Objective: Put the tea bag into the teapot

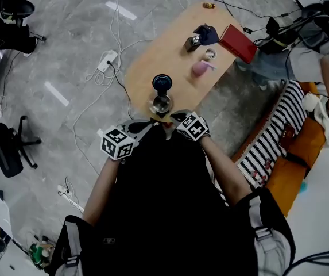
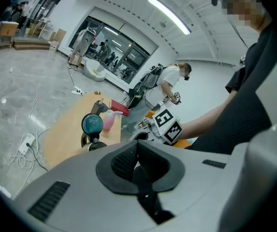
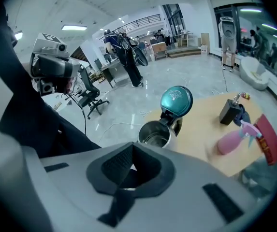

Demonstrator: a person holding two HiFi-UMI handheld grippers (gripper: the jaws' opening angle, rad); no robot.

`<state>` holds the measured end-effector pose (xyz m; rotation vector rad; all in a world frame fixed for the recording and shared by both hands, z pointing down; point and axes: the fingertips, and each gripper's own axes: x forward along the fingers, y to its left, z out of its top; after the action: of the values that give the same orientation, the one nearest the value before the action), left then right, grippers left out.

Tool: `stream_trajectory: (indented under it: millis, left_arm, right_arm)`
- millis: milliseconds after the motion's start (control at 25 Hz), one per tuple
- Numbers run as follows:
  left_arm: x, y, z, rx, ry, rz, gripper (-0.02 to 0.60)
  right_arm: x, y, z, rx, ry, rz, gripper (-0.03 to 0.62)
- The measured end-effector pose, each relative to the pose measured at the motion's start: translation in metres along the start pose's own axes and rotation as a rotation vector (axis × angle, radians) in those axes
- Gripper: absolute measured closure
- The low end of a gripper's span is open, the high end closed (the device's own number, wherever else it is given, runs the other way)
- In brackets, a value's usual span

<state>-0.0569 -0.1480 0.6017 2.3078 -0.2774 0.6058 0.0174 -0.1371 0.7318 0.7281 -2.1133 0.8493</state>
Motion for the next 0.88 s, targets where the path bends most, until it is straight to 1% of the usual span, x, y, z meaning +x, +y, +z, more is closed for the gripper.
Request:
stream_trajectory:
  millis: [160,440,720,880]
  left_arm:
    - [0.005,0.002,0.004,0.002,-0.026,-0.008,0.571]
    - [0.006,0.001,0.010,0.026,-0.030,-0.031,0.571]
    - [0.012,-0.002,0.011,0.030,-0.027,-0.044,0.571]
    - [0.015,-0.002,0.010,0.030,-0.026,-0.047,0.571]
  right_arm:
    - [-0.028,0.014,0.014,0.093,-0.085,0.020,0.586]
    - [-0.067,0.025,0.033,0.172,-0.215,-0.001,0.586]
    - [-0.082,0.028,0.045,0.184,-0.266,-0.005,0.588]
    - [-0.082,0.029,0.049,0.161,-0.270,-0.001,0.588]
